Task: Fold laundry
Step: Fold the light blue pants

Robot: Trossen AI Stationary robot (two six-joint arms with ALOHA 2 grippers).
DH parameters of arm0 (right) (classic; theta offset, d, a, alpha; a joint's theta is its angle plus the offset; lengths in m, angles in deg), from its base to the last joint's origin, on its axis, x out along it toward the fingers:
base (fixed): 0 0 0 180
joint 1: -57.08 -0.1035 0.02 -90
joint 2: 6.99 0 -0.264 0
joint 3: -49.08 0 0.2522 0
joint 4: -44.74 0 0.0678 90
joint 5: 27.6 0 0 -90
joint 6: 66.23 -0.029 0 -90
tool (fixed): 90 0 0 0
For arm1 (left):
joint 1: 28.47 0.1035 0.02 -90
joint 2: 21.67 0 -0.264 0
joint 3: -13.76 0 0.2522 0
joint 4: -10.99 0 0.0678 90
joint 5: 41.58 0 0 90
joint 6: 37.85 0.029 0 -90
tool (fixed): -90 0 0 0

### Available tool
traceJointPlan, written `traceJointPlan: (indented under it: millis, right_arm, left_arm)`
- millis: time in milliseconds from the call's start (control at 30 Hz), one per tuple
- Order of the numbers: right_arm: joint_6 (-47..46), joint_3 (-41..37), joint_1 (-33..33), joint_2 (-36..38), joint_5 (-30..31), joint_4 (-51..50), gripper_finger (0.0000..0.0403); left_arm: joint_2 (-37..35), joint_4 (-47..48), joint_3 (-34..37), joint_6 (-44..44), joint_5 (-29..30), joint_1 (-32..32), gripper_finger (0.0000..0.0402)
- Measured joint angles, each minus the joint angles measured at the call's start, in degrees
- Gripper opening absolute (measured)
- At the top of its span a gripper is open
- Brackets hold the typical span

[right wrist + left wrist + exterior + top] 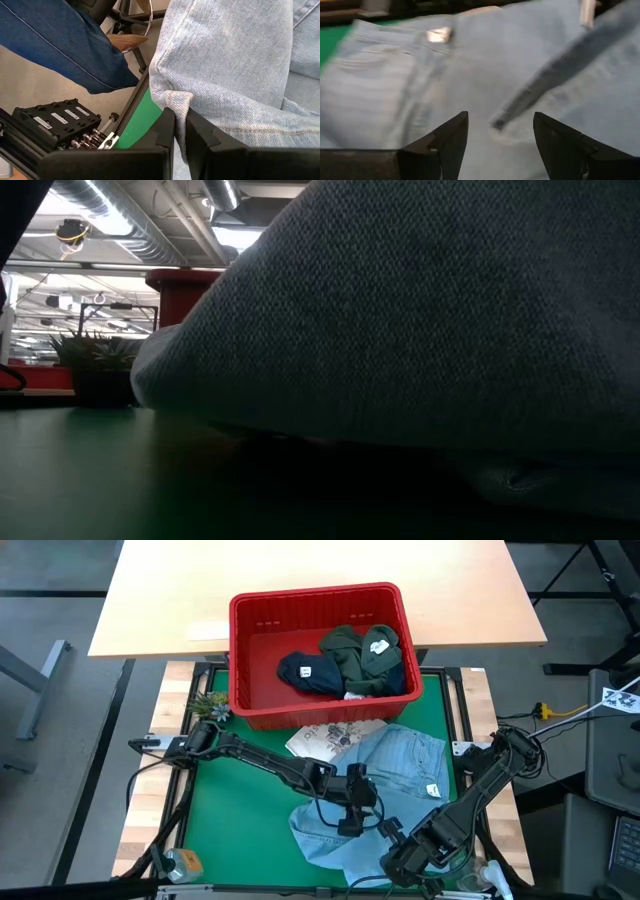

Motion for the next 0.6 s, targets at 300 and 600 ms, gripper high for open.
traceJointPlan:
  millis: [300,600]
  right_arm:
    - [0.0,0.0,0.0,0.0,0.0,0.0,0.0028]
    - [0.0,0.0,0.0,0.0,0.0,0.0,0.0028]
  left_arm:
    - [0.5,-0.7,0.0,0.4,-5.4,0.7,0.0214]
    - [2.4,-1.9,0.0,0.0,-11.7,2.9,0.0214]
